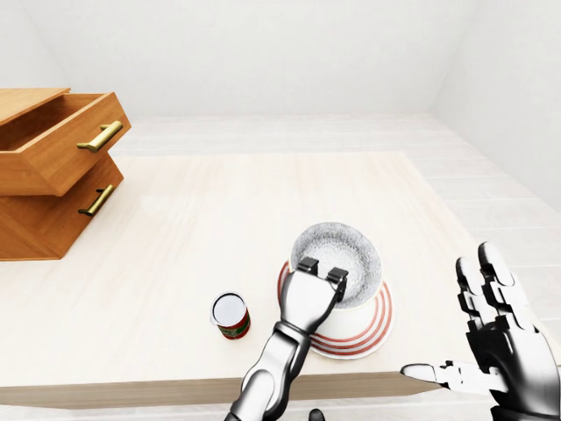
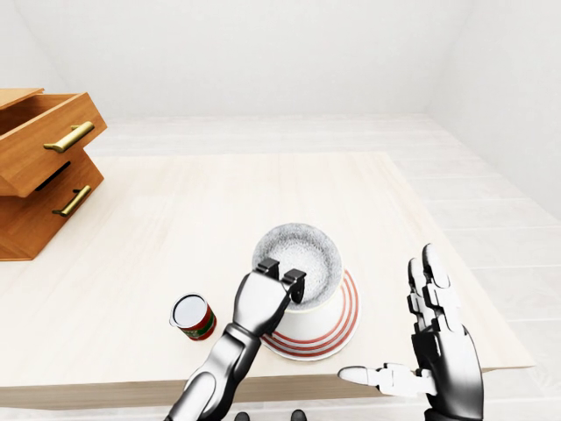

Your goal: Put the bowl on the plate.

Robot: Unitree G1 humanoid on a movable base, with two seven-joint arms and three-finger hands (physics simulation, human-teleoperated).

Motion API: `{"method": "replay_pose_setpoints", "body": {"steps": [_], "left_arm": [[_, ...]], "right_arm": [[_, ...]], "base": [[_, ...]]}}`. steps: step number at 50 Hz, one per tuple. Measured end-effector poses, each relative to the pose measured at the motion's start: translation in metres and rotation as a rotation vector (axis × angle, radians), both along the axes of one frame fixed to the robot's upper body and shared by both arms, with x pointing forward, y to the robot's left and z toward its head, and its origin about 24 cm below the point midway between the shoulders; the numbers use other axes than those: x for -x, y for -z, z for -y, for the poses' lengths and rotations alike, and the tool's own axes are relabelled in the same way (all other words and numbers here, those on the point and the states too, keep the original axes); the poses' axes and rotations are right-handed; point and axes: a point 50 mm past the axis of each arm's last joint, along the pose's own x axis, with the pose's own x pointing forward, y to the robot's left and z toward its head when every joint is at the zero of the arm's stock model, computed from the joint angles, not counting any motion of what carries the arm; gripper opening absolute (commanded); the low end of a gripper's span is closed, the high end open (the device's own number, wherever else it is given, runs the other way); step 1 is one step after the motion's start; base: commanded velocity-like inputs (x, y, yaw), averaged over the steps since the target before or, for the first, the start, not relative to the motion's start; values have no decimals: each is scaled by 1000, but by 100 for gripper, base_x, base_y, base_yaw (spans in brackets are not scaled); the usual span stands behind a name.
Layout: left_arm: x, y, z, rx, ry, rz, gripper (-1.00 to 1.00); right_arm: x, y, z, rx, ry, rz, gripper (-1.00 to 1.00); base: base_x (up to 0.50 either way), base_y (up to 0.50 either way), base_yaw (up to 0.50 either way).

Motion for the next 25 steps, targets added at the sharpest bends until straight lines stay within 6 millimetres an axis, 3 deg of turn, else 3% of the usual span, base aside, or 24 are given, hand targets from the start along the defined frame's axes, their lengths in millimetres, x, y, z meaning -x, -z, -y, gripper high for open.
{"method": "replay_pose_setpoints", "body": {"steps": [25], "left_arm": [[5,18,-2,-26,6,-4,-100]], "right_arm": [[-2,0,-1,3,-1,1,100]], "base": [[0,0,0]]}}
